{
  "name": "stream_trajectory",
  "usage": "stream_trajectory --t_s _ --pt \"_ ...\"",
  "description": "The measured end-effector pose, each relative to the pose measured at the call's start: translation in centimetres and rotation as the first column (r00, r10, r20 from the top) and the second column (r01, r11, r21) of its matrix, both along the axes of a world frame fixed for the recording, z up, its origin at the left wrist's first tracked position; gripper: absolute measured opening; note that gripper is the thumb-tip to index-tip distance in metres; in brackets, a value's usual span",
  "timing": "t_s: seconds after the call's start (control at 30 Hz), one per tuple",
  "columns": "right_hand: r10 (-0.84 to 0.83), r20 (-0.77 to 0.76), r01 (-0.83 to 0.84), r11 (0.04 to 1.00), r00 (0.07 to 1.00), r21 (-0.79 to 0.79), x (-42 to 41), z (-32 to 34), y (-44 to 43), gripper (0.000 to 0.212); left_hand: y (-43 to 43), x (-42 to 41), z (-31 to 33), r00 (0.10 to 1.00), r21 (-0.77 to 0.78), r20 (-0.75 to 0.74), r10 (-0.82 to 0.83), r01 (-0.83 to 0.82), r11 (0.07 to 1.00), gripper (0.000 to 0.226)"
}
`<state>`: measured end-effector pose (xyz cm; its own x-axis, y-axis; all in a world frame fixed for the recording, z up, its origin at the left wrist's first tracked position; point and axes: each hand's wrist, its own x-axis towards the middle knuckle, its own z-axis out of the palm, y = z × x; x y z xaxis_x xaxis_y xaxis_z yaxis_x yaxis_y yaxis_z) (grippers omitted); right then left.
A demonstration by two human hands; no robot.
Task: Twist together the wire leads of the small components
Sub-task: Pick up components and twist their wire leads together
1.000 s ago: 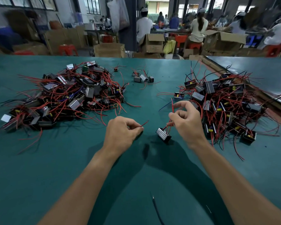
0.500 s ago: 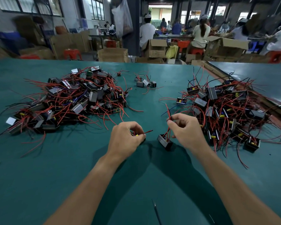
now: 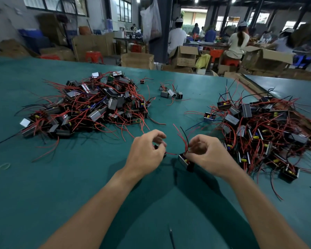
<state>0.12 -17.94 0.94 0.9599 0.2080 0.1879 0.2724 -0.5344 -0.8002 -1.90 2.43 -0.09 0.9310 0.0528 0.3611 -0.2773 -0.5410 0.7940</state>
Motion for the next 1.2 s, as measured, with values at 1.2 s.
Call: stream_trajectory --t_s 1.2 --pt "0.051 0.084 -0.026 0.960 0.995 -0.280 -1.1 1.1 0.6 0.023 -1.4 0.4 -0.5 0.983 0.347 0.068 -0.172 0.138 0.928 0.004"
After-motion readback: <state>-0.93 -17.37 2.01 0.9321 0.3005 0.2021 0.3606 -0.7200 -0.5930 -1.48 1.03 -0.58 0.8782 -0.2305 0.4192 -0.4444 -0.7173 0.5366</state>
